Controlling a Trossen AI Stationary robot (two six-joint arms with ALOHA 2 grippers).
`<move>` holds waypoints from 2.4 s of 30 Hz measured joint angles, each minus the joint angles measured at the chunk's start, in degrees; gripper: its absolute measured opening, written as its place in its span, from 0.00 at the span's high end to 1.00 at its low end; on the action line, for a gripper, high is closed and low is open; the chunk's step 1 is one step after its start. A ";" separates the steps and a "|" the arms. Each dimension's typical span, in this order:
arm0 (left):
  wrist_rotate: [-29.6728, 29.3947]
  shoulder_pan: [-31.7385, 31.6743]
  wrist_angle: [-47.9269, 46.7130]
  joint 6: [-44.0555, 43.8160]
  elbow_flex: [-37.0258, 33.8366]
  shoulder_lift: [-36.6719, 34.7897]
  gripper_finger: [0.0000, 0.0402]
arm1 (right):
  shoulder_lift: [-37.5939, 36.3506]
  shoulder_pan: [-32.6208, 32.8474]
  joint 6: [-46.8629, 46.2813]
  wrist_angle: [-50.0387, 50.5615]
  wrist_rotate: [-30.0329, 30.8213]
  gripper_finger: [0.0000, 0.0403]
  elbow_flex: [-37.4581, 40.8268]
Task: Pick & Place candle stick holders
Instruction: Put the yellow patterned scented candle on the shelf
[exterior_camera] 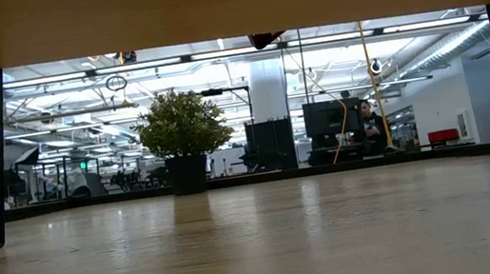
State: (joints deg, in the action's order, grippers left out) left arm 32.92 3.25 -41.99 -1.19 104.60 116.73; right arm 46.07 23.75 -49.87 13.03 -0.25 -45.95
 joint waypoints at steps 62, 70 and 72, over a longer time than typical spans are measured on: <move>-5.10 -0.38 -2.02 2.13 -0.02 -2.41 1.00 | 6.57 -3.13 2.76 2.24 -2.60 1.00 0.00; 1.59 -0.59 -0.36 2.04 -0.02 -2.43 1.00 | 6.57 -3.15 2.57 2.24 -1.07 1.00 0.00; 1.62 -0.55 -0.38 2.27 -0.02 -2.43 1.00 | 6.57 -3.15 2.57 2.24 -1.10 1.00 0.00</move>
State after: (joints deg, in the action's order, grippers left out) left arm 34.54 2.70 -42.37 1.08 104.57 114.30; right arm 52.64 20.60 -47.31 15.27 -1.35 -45.95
